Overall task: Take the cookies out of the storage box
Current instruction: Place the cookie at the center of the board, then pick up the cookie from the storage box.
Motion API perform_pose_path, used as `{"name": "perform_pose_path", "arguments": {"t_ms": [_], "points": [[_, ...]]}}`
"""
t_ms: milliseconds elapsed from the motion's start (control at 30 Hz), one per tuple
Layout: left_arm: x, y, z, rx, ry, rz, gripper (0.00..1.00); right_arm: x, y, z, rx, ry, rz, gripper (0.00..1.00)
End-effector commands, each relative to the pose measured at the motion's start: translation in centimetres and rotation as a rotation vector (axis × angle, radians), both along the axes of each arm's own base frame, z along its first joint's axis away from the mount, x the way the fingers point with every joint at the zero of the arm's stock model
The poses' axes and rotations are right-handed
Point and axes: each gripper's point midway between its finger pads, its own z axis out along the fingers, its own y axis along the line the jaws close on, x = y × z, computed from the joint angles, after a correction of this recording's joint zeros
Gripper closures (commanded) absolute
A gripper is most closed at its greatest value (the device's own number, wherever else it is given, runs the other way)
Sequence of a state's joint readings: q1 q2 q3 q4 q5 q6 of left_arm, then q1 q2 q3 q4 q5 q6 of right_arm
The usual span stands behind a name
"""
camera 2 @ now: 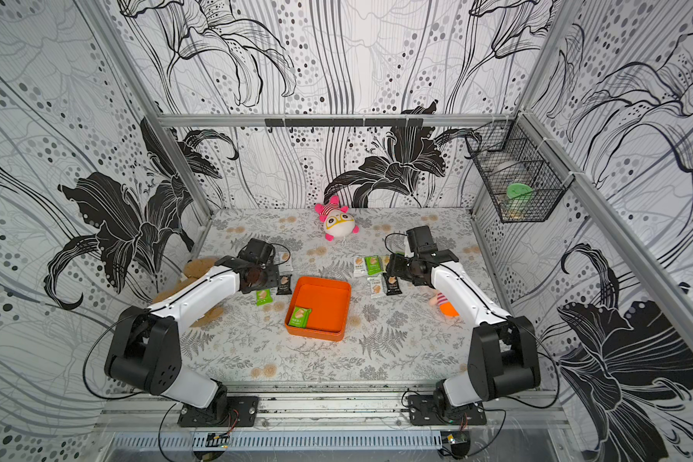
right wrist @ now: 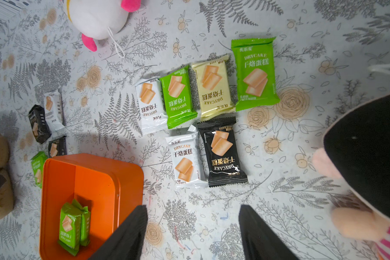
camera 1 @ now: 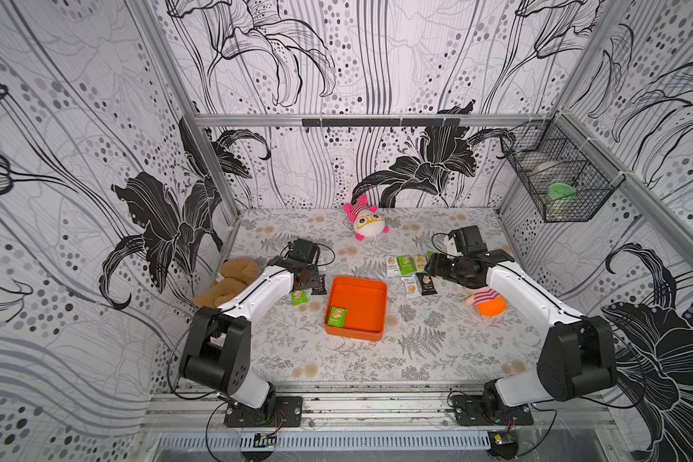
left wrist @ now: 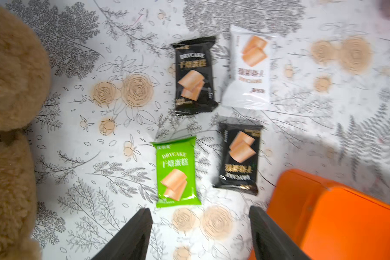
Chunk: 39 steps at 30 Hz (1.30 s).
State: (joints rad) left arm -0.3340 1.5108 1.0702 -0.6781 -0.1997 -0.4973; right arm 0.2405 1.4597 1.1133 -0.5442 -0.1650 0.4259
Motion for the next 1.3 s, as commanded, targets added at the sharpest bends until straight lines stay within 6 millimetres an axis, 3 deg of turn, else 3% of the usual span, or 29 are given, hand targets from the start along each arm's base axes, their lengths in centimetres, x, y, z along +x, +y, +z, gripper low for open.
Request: {"name": "perform_pose_path", "arguments": {"t_ms": [0, 233, 500, 733, 1133, 1267], "points": [[-1.4, -1.5, 2.4, -0.034, -0.042, 0.024, 0.27, -0.9, 0.1, 0.5, 0.017, -0.021, 0.027, 0.30], [-4.6, -7.0, 4.3, -0.140, -0.091, -0.031, 0.28, -2.3, 0.2, 0.3, 0.029, -0.027, 0.056, 0.30], [-7.7, -11.5, 1.9, -0.112, -0.015, -0.111, 0.29, -3.5, 0.1, 0.4, 0.033, -0.034, 0.069, 0.30], [-8.9, -12.1, -1.1, 0.046, 0.079, -0.106, 0.29, -4.2, 0.0, 0.1, 0.036, -0.036, 0.073, 0.30], [-8.6, -11.7, -4.9, 0.193, 0.181, -0.175, 0.27, -4.6, -0.5, -0.2, 0.018, -0.034, 0.063, 0.30], [-8.2, -11.6, -5.4, 0.195, 0.187, -0.179, 0.28, -4.6, -0.7, -0.2, 0.003, -0.033, 0.061, 0.29]]}}
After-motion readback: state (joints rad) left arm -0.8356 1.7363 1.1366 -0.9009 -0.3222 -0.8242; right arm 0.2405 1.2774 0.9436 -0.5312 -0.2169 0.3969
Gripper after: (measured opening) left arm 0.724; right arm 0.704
